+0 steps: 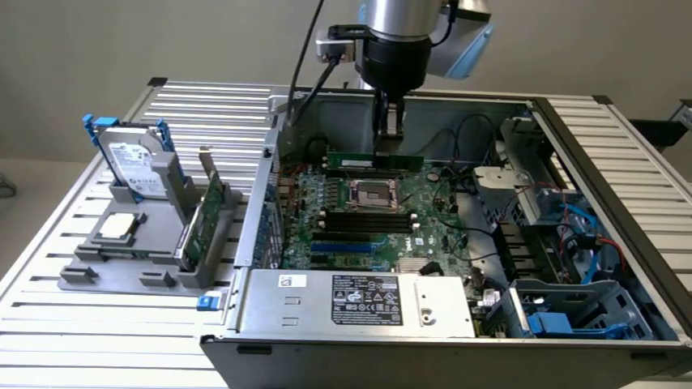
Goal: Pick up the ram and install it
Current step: 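Insert the ram into the slot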
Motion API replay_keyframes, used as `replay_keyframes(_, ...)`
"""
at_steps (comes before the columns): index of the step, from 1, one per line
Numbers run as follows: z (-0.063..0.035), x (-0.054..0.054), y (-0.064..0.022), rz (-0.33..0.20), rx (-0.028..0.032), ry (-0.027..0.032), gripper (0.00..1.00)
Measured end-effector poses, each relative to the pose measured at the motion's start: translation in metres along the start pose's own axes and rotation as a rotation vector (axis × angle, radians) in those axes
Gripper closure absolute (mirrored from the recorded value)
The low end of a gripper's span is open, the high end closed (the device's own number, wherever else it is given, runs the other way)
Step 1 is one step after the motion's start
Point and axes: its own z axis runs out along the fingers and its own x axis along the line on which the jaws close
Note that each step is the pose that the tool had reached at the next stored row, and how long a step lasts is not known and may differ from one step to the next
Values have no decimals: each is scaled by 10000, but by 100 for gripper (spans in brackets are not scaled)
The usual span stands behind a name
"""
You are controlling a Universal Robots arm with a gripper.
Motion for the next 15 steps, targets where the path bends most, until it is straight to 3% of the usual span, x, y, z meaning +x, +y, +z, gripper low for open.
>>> replay_keyframes(10, 195, 196, -7, 0, 0, -1, 86)
replay_keyframes(15, 290, 231, -8, 1, 0, -1, 86)
